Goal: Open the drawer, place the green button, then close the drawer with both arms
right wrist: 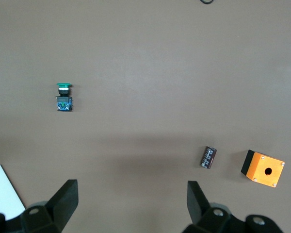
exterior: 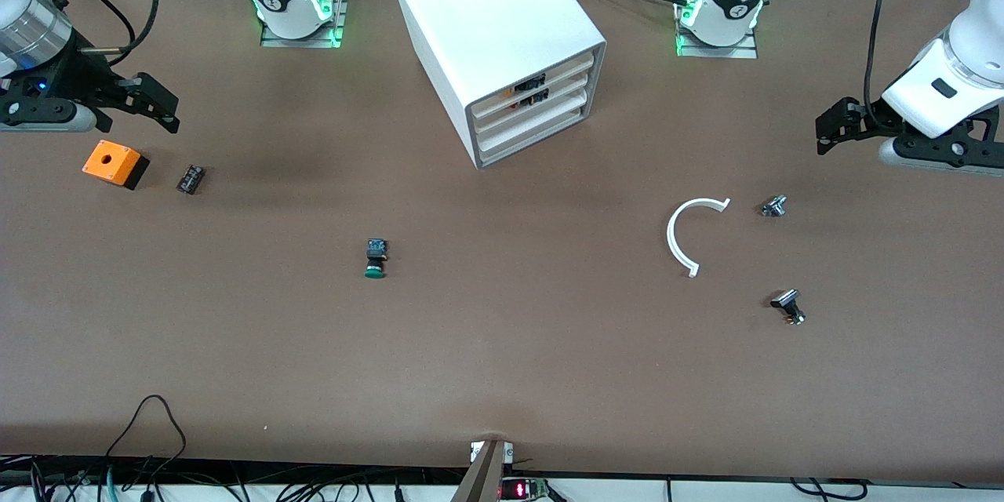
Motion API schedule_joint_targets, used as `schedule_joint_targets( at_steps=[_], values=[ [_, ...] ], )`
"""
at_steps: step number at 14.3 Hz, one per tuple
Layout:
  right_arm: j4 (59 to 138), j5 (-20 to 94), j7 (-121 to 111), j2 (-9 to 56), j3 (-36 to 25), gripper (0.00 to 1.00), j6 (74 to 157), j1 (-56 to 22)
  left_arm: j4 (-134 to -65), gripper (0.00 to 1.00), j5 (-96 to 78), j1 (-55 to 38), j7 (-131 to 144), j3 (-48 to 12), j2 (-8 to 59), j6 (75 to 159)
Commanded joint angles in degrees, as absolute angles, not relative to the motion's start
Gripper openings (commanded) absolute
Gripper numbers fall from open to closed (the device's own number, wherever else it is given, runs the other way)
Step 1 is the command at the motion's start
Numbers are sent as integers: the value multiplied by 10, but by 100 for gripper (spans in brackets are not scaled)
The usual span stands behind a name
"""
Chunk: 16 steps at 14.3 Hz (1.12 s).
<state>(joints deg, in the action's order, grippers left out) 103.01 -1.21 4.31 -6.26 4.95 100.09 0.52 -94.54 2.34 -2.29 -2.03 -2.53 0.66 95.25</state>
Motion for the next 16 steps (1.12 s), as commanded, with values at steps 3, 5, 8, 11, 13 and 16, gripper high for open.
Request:
schedule_joint_targets(
  at_steps=[3, 5, 8, 11, 13, 16],
  values=[
    [1015, 3, 31, -58, 54, 99, 990, 11, -938, 99, 30, -25, -28, -25, 6, 943],
    [1013, 5, 28, -55, 54, 99, 990, 11, -938, 99, 31, -25, -28, -25, 6, 940],
    [1032, 16, 28, -42, 56, 99, 985, 11, -938, 99, 30, -25, -28, -25, 6, 938],
    [1037, 19, 33, -10, 60, 99, 990, 4, -938, 100, -12, -28, -31, -25, 7, 863],
    [1035, 49, 34, 19, 68, 99, 1010, -7, -938, 100, -61, -29, -36, -27, 23, 806],
    [1037, 55, 39, 67, 71, 99, 1063, -32, -939, 100, -105, -41, -40, -36, 58, 767]
  ],
)
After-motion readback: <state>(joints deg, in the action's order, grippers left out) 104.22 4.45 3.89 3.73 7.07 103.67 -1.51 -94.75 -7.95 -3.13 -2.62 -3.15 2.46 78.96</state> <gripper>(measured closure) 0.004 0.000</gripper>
